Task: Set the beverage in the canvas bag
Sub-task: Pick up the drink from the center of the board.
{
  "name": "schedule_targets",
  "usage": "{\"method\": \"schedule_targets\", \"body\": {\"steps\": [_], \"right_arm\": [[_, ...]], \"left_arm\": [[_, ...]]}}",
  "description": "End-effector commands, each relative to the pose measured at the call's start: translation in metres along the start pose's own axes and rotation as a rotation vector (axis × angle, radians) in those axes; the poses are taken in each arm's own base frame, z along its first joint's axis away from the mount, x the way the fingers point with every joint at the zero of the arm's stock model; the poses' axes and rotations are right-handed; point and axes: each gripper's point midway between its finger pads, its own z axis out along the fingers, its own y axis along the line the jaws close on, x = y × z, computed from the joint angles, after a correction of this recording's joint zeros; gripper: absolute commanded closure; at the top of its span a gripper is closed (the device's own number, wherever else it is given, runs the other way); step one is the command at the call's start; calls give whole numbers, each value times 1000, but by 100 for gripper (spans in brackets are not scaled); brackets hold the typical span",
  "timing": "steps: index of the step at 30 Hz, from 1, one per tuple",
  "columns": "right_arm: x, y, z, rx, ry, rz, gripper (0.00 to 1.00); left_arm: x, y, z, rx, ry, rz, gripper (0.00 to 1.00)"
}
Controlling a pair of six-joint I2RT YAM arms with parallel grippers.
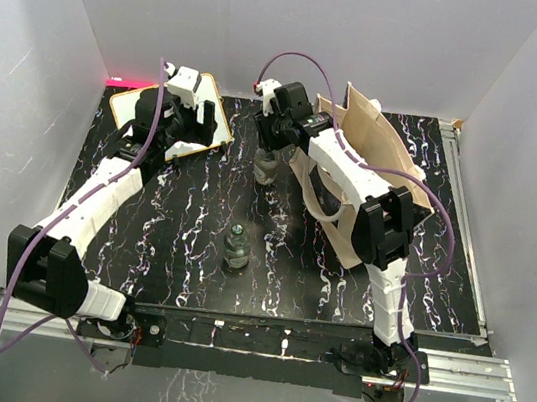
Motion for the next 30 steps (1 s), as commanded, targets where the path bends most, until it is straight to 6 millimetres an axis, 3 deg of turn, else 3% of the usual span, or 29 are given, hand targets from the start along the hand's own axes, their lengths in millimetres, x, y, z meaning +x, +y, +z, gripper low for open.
{"method": "schedule_targets", "body": {"steps": [1,6,17,30], "right_arm": [[-21,-17,-16,46,-57,6,72],[-35,-14,-27,28,-96,-6,92],[-89,13,-81,-92,-255,-41,92],[-139,38,-180,-180,-452,-105,92]], "left_arm": [[-28,-3,-1,23,-74,3,23],[-31,-9,0,60,-85,8,23],[-35,-12,13,77,-91,-7,23],[-46,-9,25,55,-102,-21,22]]}}
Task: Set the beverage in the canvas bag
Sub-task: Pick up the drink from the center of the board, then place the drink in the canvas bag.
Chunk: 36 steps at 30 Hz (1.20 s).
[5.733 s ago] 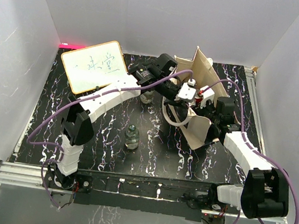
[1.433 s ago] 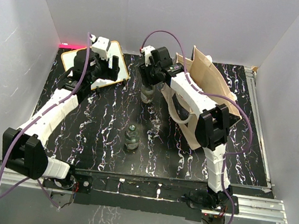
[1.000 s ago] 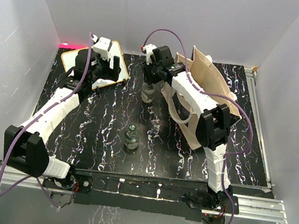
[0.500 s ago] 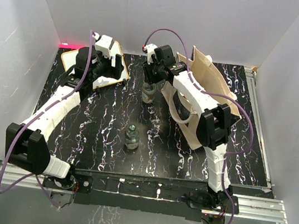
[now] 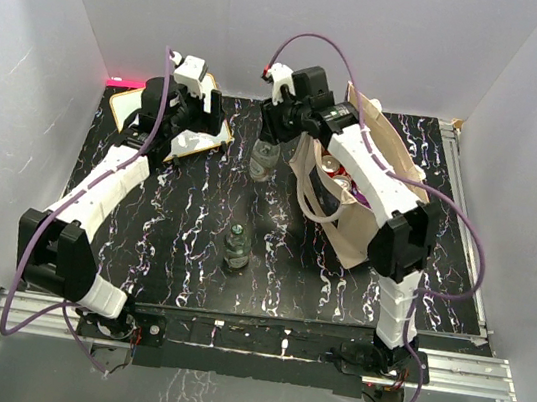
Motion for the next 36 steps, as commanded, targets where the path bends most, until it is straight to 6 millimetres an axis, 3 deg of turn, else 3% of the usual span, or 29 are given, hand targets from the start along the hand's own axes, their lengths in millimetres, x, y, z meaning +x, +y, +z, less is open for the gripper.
{"method": "schedule_targets", "body": {"steps": [1,7,12,17,20,28,32,36], "right_arm": [[-120,30,-112,-16,-393,-127,92],[-146,38,-174,37,-512,-166,92],[-172,57,-248,54,-655,-236,92],[-186,62,-303,119,-760,-279,92],[-184,53,-330,187,-790,-271,92],[-169,3,-394,372,-836,-209,92],[-149,-18,-403,430,-805,-182,92],[-129,-32,-403,457,-767,-153,92]], "left_arm": [[-31,1,1,-3,-73,3,22],[-29,-7,5,45,-72,52,18],[-17,-21,9,100,-43,96,17],[-10,-40,8,145,-26,150,16],[-12,-57,7,193,-33,182,15],[-19,-99,9,284,-48,189,14],[-31,-114,11,334,-86,190,14],[-46,-142,7,452,-135,219,14]]}}
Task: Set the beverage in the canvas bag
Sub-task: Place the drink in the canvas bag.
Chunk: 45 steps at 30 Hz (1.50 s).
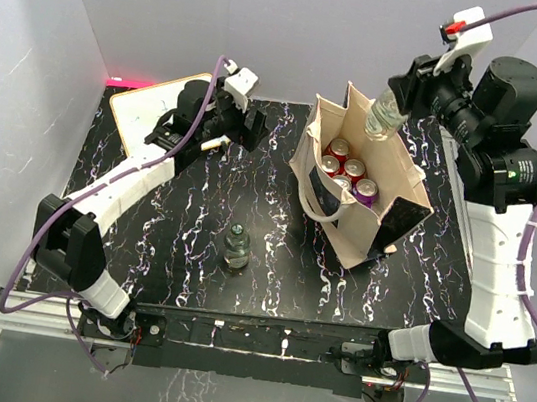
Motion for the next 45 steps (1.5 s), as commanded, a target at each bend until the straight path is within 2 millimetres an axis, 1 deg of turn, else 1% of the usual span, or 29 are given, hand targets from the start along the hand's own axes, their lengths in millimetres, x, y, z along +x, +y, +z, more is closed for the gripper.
{"method": "schedule_targets", "body": {"steps": [1,3,5,8,9,12,13,18,21,24,27,30,35,37,42,45], "right_arm": [[-43,-10,-26,28,-177,-34,92],[-30,-11,-25,22,-148,-21,92],[-16,-11,-22,12,-116,-12,92],[12,-11,-16,5,-54,-1,92],[22,-11,-14,4,-32,0,92],[43,-10,-14,5,16,4,92],[50,-10,-15,7,32,5,92],[73,-12,-27,25,99,4,92],[84,-12,-36,31,140,-18,92],[92,-12,-47,51,168,-26,92],[103,-11,-53,58,192,-30,92],[113,-16,-55,89,222,-31,92],[132,-17,-51,84,287,-33,92],[138,-17,-49,71,301,-50,92],[151,-18,-40,53,327,-63,92],[164,-18,-34,41,352,-62,92]], "left_arm": [[-50,-30,3,141,-129,55,14],[-60,-47,4,214,-149,82,14],[-68,-68,2,292,-168,148,15],[-75,-95,-3,409,-180,212,15],[-81,-102,-5,450,-188,219,15],[-85,-124,-12,596,-182,237,16],[-87,-136,-16,657,-186,256,17],[-86,-175,-23,829,-158,378,17],[-74,-192,-19,908,-114,414,17],[-65,-204,-15,975,-94,460,16],[-56,-215,-13,1034,-69,495,15],[-45,-225,-11,1080,-48,504,18],[-24,-235,-9,1130,-19,503,27],[-18,-238,-10,1150,-8,505,30],[-11,-243,-12,1188,18,484,38],[-9,-244,-14,1204,22,474,45]]}}
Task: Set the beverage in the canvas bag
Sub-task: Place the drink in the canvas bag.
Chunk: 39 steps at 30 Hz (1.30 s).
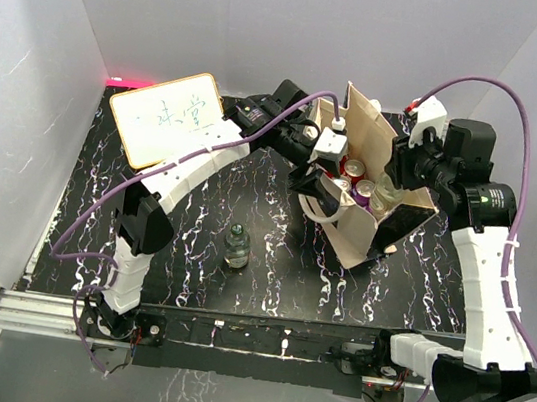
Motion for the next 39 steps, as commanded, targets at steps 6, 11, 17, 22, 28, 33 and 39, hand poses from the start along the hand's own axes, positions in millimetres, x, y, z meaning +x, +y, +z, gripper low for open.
{"method": "schedule_targets", "body": {"steps": [6,11,17,22,28,33,39], "right_arm": [[-12,-10,17,15,-82,-110,92],[-2,-7,25,-20,-49,-158,92],[14,2,24,-92,28,-219,92],[23,5,22,-129,81,-234,92],[-8,12,13,-163,16,-174,92],[-36,26,-1,-231,-43,-105,92],[-17,31,1,-257,0,-123,92]], "left_arm": [[-16,-15,0,70,-54,16,65],[-15,-13,0,51,-57,40,93],[-16,-11,-2,0,-65,69,100],[-17,-9,-5,-39,-65,83,100],[-16,-6,-6,-69,-68,89,100],[-16,-4,-5,-76,-69,90,100],[-19,-1,-6,-86,-76,99,100]]}}
